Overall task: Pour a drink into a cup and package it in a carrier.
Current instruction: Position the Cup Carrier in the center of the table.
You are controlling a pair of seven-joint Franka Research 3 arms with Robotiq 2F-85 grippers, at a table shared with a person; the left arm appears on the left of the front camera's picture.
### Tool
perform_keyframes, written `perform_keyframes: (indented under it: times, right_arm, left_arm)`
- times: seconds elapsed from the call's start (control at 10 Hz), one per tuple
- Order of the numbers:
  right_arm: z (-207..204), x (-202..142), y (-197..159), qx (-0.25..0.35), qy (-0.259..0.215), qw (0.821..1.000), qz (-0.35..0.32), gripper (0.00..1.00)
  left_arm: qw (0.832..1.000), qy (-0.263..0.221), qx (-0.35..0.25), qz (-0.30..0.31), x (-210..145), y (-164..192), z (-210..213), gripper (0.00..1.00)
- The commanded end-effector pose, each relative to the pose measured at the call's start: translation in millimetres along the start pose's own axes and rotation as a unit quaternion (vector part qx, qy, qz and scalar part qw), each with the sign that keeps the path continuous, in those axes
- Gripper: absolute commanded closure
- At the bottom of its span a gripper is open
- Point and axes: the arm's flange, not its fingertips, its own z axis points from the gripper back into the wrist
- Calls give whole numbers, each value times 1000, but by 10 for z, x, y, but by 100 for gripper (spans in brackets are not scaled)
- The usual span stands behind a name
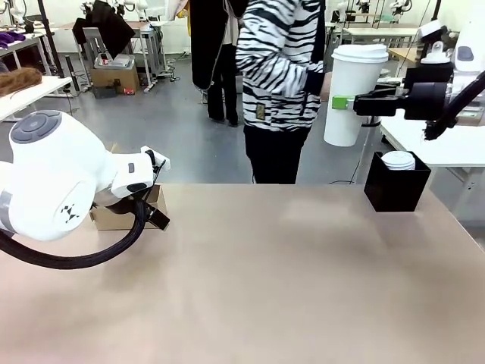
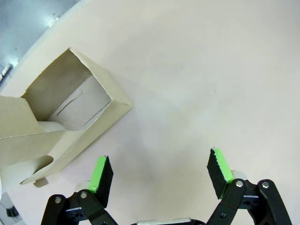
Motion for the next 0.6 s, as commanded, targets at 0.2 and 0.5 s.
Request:
perform_keyframes:
  times: [0.2,0.5]
  right_arm:
    - [-38,36,-25,0,-9,1000,10,19]
    - [-38,36,-25,0,-9,1000,10,19]
  left_arm:
    - [1000,0,0,0,0,0,0,0]
    - [999,4,-1,36,224,123,682,0]
